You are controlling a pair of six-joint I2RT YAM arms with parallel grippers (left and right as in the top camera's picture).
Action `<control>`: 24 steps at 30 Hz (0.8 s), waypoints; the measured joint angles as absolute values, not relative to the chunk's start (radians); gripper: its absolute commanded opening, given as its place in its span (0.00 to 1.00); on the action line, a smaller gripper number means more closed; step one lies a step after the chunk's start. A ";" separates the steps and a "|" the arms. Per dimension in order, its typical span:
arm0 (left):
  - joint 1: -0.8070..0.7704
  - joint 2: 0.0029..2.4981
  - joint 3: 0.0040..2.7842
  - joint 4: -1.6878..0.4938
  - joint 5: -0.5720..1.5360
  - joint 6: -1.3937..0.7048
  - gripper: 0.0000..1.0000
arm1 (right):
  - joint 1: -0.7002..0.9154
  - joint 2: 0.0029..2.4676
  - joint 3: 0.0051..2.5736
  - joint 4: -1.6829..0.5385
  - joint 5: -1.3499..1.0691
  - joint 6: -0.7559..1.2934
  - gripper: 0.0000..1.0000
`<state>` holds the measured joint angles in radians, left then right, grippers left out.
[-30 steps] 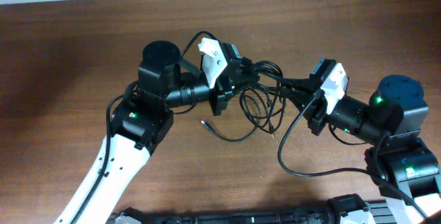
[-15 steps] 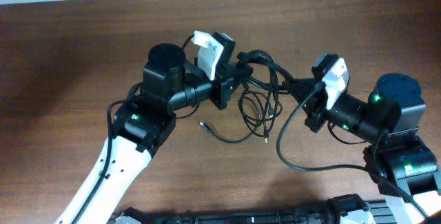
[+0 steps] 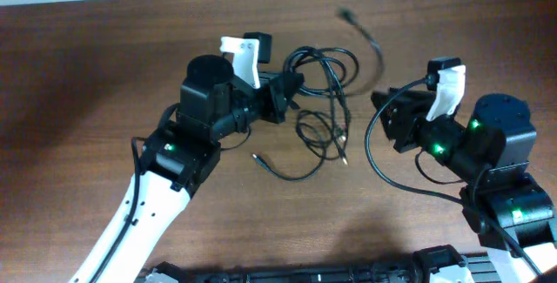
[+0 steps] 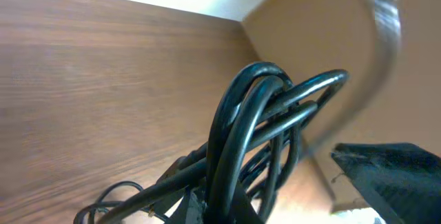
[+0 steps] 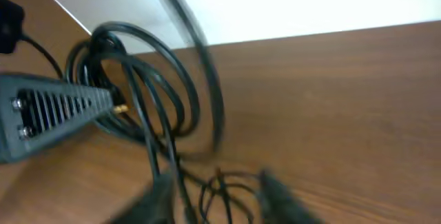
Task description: Untangle cables
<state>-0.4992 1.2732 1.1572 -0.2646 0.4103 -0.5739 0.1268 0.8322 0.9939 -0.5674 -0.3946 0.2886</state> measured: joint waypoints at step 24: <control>-0.490 1.273 1.157 -0.234 0.817 0.028 0.00 | 0.127 0.829 0.994 -0.546 -0.710 -0.221 0.04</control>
<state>-0.4904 1.2732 1.1572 -0.2344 0.8165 0.0280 0.1268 0.8291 0.9939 -0.5461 -0.7101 -0.2214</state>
